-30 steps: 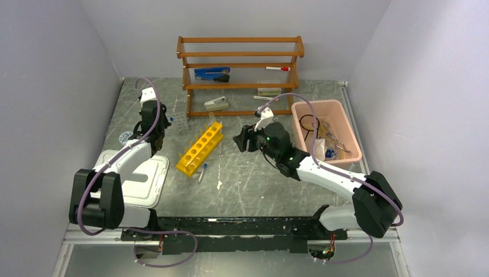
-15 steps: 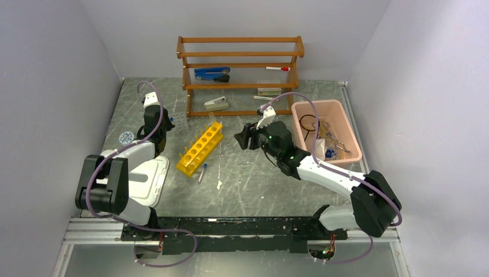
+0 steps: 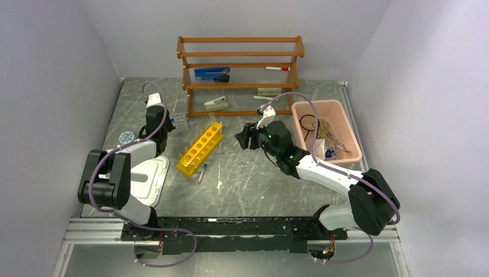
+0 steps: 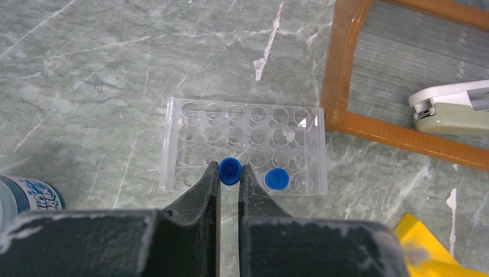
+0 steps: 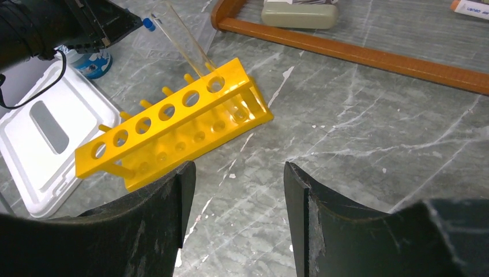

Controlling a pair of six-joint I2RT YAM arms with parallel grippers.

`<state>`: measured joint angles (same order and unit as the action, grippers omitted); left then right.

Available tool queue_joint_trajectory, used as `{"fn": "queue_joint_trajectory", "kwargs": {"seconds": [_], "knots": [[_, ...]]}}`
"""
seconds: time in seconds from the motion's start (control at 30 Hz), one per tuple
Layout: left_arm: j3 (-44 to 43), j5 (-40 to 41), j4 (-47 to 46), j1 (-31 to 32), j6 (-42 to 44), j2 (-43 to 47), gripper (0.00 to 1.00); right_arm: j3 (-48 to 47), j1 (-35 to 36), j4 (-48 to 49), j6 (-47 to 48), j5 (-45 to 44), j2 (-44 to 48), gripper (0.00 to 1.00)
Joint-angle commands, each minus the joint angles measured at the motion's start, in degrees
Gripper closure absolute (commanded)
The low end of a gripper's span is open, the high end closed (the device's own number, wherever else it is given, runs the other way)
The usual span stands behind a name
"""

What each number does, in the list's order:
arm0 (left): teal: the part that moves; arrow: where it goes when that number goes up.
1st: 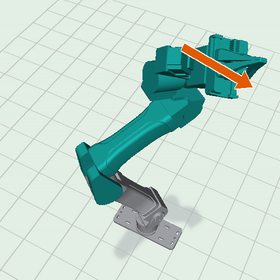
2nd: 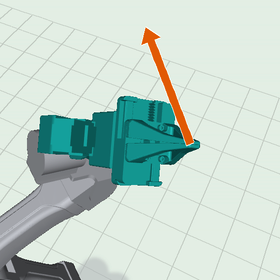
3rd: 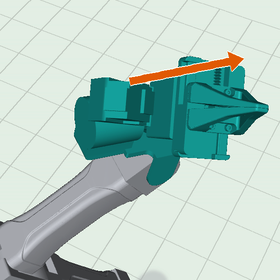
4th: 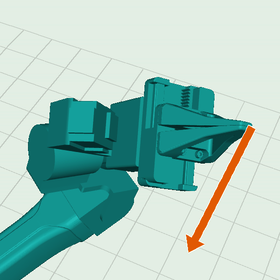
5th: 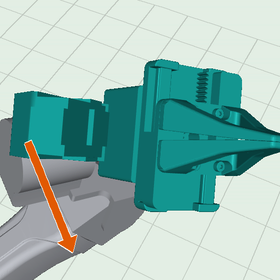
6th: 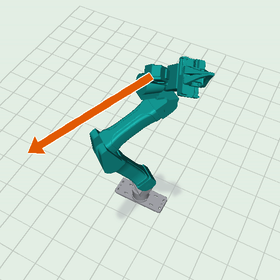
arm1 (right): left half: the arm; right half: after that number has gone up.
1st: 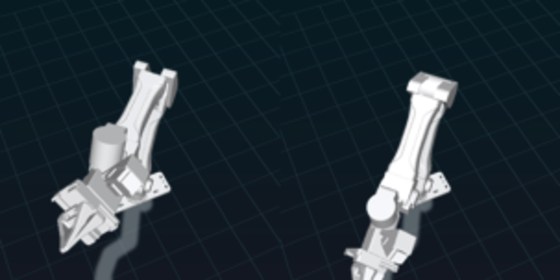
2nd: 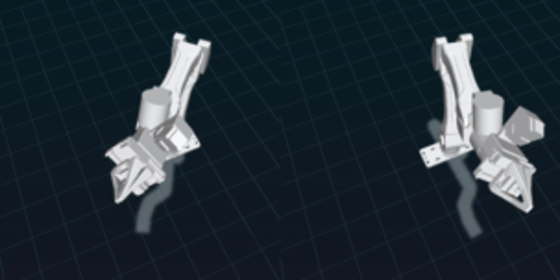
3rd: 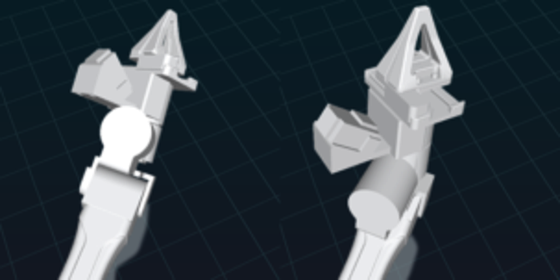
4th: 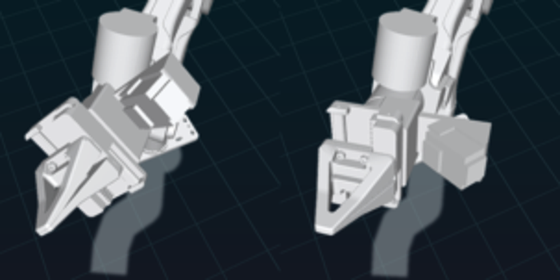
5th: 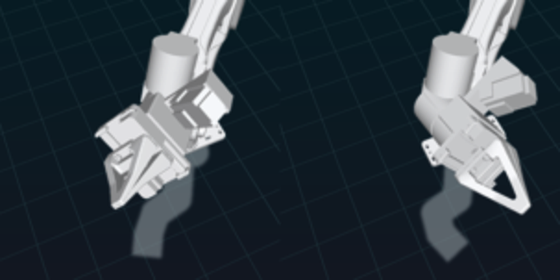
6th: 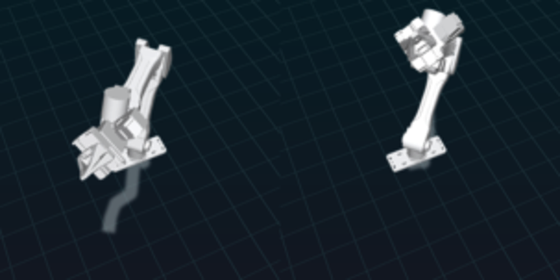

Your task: Organize the chemistry lab equipment

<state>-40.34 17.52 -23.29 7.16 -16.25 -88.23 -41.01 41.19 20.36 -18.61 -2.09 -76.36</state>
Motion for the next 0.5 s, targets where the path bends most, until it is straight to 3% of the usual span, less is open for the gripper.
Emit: {"fn": "queue_joint_trajectory", "kwargs": {"seconds": [0.0, 0.13, 0.47], "knots": [[-1.2, 1.5, -1.7, -0.4, 2.7, -0.8, 0.95, 0.1, -0.5, 2.0, 0.5, 0.1, -0.4, 0.39], [-2.2, 0.0, -0.6, -0.4, 2.6, -1.4, 0.93, 0.3, -0.5, 2.0, 0.5, -0.1, -0.1, 0.39], [-3.1, -0.6, 0.6, -0.4, 1.6, -0.1, 0.66, 0.2, -0.7, 1.9, 0.7, 0.3, -0.2, 0.40]]}}
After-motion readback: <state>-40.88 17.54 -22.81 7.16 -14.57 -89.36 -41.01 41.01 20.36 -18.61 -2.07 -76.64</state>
